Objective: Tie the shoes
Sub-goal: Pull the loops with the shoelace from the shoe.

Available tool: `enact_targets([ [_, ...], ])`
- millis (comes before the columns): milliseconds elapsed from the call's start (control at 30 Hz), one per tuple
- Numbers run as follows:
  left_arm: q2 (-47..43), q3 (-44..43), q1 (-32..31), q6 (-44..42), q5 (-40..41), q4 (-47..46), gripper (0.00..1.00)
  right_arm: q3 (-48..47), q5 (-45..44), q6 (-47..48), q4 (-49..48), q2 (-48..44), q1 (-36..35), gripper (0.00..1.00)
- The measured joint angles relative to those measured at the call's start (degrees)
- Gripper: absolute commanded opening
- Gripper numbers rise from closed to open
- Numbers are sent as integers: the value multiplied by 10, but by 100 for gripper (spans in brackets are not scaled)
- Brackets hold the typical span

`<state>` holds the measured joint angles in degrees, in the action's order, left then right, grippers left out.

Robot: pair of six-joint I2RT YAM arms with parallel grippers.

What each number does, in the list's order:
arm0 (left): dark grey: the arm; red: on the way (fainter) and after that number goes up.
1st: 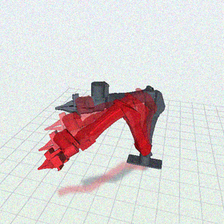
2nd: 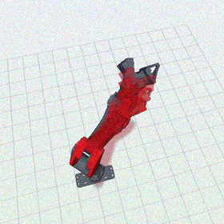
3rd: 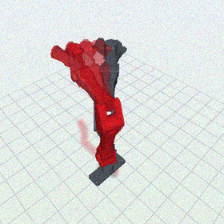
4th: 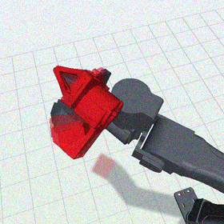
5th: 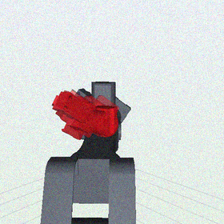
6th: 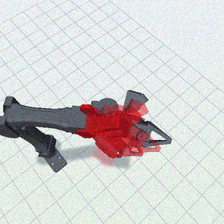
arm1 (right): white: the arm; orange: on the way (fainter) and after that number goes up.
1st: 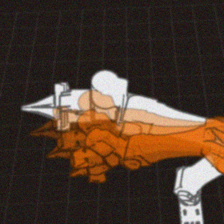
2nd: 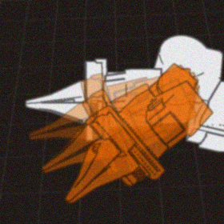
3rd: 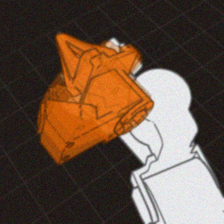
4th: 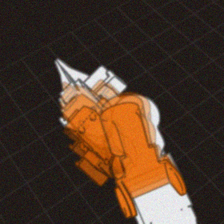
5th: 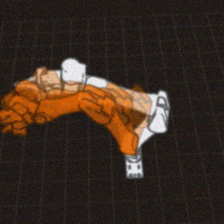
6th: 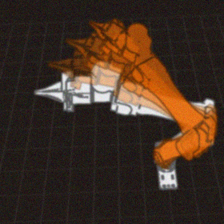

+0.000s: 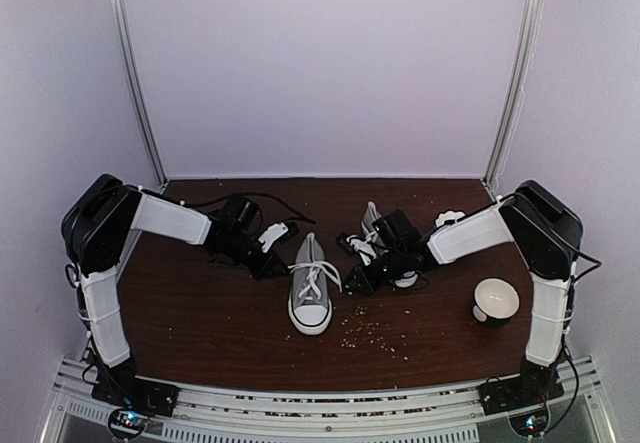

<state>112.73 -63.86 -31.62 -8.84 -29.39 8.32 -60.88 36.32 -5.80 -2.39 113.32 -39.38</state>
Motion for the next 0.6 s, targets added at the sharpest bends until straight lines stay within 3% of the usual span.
enact_targets([
  [100,0,0,-6,0,-10,-5,0,-4,11,7,2,0,-1,17],
  [167,0,0,-10,0,-13,-5,9,-5,14,10,5,-3,-1,26],
  [233,0,0,-13,0,-13,-3,20,-5,16,17,10,-10,-1,29],
  [467,-66,47,-14,-13,24,20,40,-5,14,34,43,-55,8,32],
  [600,-132,82,-15,-31,42,18,38,-3,9,44,66,-74,20,32],
])
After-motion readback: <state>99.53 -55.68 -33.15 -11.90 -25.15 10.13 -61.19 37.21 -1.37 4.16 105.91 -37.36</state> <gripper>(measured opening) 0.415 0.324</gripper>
